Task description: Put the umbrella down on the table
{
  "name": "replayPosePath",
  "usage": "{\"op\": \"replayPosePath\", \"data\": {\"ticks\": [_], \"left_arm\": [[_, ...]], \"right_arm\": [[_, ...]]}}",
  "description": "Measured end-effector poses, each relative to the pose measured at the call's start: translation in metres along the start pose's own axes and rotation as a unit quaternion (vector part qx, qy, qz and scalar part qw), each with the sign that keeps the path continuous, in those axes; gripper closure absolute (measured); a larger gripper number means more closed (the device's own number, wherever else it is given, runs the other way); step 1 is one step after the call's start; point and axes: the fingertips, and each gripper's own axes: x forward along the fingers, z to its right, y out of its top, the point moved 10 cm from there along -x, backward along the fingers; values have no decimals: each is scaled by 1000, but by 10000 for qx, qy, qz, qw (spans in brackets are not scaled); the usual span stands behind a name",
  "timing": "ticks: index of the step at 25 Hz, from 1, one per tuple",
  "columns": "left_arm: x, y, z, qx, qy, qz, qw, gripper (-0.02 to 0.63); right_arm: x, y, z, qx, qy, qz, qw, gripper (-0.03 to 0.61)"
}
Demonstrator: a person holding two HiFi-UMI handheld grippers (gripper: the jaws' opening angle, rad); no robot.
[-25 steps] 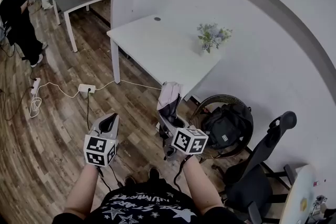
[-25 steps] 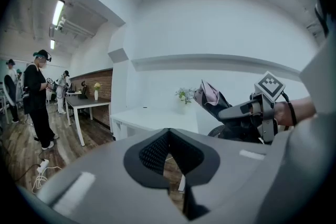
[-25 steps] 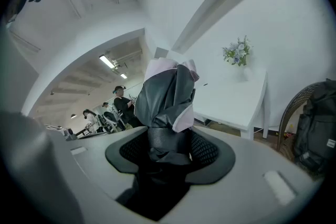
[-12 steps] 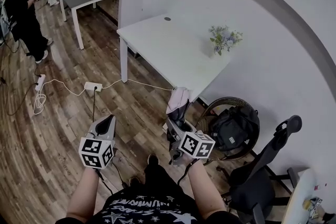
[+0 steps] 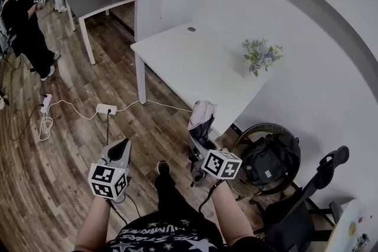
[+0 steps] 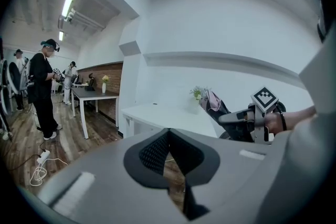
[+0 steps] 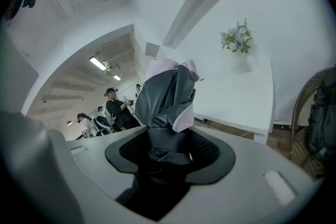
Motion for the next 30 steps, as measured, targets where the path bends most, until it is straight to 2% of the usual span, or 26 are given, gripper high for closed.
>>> {"op": "replayPosePath", "data": {"ticks": [4, 19, 25, 30], "left_arm": [[45, 19, -24, -202, 107, 32, 9997, 611], [254, 103, -41, 226, -243, 35, 9994, 611], [308, 120, -44, 283, -260, 177, 9991, 611], [337, 125, -44, 270, -459, 76, 9986, 611]], "right_arm": [[47, 28, 15, 91, 44, -70, 9999, 339], [195, 143, 127, 594, -152, -106, 9981, 339], [228, 164, 157, 733, -272, -208, 9967, 339], [238, 169, 167, 918, -392, -251, 9947, 339]]}}
